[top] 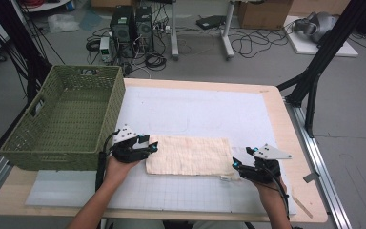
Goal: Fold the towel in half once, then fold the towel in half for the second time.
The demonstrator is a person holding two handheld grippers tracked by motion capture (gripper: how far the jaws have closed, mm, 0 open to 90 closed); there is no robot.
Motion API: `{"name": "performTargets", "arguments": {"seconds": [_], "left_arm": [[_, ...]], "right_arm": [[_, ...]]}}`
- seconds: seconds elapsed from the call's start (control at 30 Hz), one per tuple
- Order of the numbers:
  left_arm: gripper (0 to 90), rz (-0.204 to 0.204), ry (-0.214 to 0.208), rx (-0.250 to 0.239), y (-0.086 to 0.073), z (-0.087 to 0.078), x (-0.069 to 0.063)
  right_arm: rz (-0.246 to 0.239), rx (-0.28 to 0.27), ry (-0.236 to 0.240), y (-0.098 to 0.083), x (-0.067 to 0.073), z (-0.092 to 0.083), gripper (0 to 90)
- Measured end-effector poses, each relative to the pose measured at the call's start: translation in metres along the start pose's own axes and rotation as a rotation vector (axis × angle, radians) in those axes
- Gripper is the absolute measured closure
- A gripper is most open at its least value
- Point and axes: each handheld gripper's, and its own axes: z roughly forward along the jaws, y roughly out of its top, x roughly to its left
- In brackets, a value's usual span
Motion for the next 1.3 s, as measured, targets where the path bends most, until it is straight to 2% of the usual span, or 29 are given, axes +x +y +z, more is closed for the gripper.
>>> {"name": "performTargets", "arguments": {"seconds": [0.03, 0.13, 0.2, 0.27, 0.33, 0.43, 0.6, 0.83, 1.1, 1.2, 1.3], "left_arm": [[40.4, -0.011, -0.005, -0.017, 0.000, 0.000, 0.001], [30.5, -0.031, 0.012, -0.047, 0.002, -0.003, 0.000], [27.4, -0.029, 0.015, -0.058, 0.004, -0.004, -0.002], [24.0, -0.027, 0.012, -0.071, 0.004, -0.004, -0.004], [18.0, -0.010, 0.007, -0.085, 0.006, -0.006, -0.005], [18.2, 0.001, -0.004, -0.107, 0.008, -0.008, -0.007], [18.2, 0.004, 0.001, -0.103, 0.008, -0.009, -0.008], [18.1, -0.009, 0.009, -0.107, 0.009, -0.008, -0.005], [18.2, -0.017, 0.022, -0.095, 0.012, -0.010, -0.002], [18.2, -0.030, 0.029, -0.086, 0.011, -0.010, 0.000], [18.2, -0.024, 0.017, -0.071, 0.015, -0.005, 0.003]], "right_arm": [[0.002, -0.003, -0.008, 0.000, -0.001, 0.000, 27.8], [0.024, -0.028, -0.043, -0.001, -0.009, -0.004, 19.9], [0.068, -0.035, -0.074, -0.003, -0.014, -0.005, 15.9], [0.078, -0.038, -0.089, -0.003, -0.015, -0.005, 13.5], [0.064, -0.041, -0.098, -0.002, -0.016, -0.005, 12.0], [0.046, -0.034, -0.089, -0.002, -0.016, -0.005, 11.5], [0.048, -0.009, -0.066, -0.004, -0.017, -0.001, 11.4], [0.050, -0.044, -0.057, -0.003, -0.016, -0.006, 11.4], [0.067, -0.041, -0.036, -0.005, -0.016, -0.006, 11.4], [0.059, -0.035, -0.027, -0.004, -0.013, -0.004, 11.4], [0.042, -0.041, -0.023, -0.004, -0.012, -0.004, 11.4]]}}
